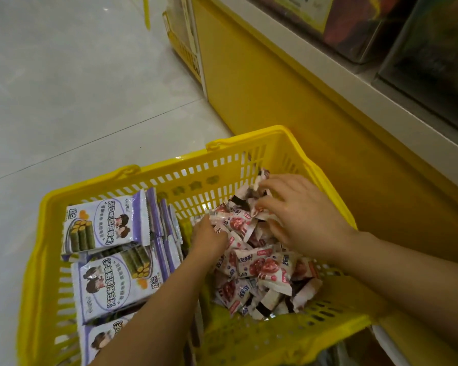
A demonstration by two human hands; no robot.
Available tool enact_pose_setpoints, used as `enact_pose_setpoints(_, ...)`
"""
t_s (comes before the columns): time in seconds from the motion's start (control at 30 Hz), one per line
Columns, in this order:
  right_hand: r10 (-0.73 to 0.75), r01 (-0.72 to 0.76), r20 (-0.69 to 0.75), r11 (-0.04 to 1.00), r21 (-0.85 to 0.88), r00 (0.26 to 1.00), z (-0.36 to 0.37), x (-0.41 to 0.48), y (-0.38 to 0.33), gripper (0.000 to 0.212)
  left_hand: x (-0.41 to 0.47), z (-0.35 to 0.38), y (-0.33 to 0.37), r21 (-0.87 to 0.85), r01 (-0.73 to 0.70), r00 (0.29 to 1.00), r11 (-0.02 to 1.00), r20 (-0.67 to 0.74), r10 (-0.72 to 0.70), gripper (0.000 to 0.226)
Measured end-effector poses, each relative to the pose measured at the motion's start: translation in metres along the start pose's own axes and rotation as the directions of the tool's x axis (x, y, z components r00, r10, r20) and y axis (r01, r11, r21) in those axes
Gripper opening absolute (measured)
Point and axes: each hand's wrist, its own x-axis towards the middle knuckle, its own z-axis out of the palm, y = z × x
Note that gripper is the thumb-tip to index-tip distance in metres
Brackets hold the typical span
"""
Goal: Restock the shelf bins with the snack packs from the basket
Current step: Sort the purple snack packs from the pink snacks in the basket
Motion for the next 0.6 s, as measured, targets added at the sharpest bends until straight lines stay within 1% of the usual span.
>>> enact_pose_setpoints(0.03,-0.004,0.002,0.042,0.999,0.043,0.999,0.008,0.009,-0.007,0.043,0.002,0.002,-0.005,0.019,0.058,0.998,0.998,0.013,-0.059,0.059)
enact_pose_setpoints(0.07,0.022,-0.031,0.113,0.997,0.078,0.993,0.017,0.017,-0.012,0.051,0.004,0.004,-0.008,0.036,0.106,0.994,0.994,0.017,-0.107,0.06)
enact_pose_setpoints(0.1,0.061,-0.082,0.192,0.991,0.104,0.98,0.027,0.023,-0.014,0.057,0.006,0.006,-0.012,0.057,0.146,0.989,0.988,0.015,-0.147,0.063)
enact_pose_setpoints(0.17,0.11,-0.151,0.345,0.984,0.094,0.932,0.045,0.031,-0.011,0.065,0.01,0.009,-0.017,0.083,0.216,0.976,0.973,0.018,-0.218,0.068)
enact_pose_setpoints(0.23,0.107,-0.16,0.45,0.984,0.081,0.887,0.063,0.032,-0.005,0.07,0.014,0.008,-0.021,0.016,0.272,0.961,0.962,0.038,-0.273,0.073)
enact_pose_setpoints(0.27,0.099,-0.156,0.484,0.984,0.079,0.869,0.07,0.03,-0.003,0.072,0.016,0.008,-0.023,-0.032,0.299,0.953,0.954,0.052,-0.297,0.076)
enact_pose_setpoints(0.3,0.095,-0.155,0.511,0.985,0.076,0.854,0.075,0.027,-0.001,0.075,0.018,0.009,-0.024,-0.043,0.323,0.945,0.946,0.063,-0.32,0.081)
enact_pose_setpoints(0.37,0.109,-0.169,0.54,0.983,0.064,0.835,0.084,0.021,0.003,0.079,0.022,0.011,-0.026,0.041,0.338,0.938,0.94,0.072,-0.34,0.091)
enact_pose_setpoints(0.5,0.125,-0.199,0.517,0.976,0.089,0.847,0.09,0.015,0.007,0.074,0.024,0.012,-0.029,0.175,0.335,0.931,0.926,0.087,-0.354,0.093)
enact_pose_setpoints(0.6,0.135,-0.221,0.478,0.967,0.128,0.868,0.089,0.015,0.004,0.067,0.026,0.011,-0.033,0.191,0.329,0.927,0.925,0.12,-0.355,0.093)
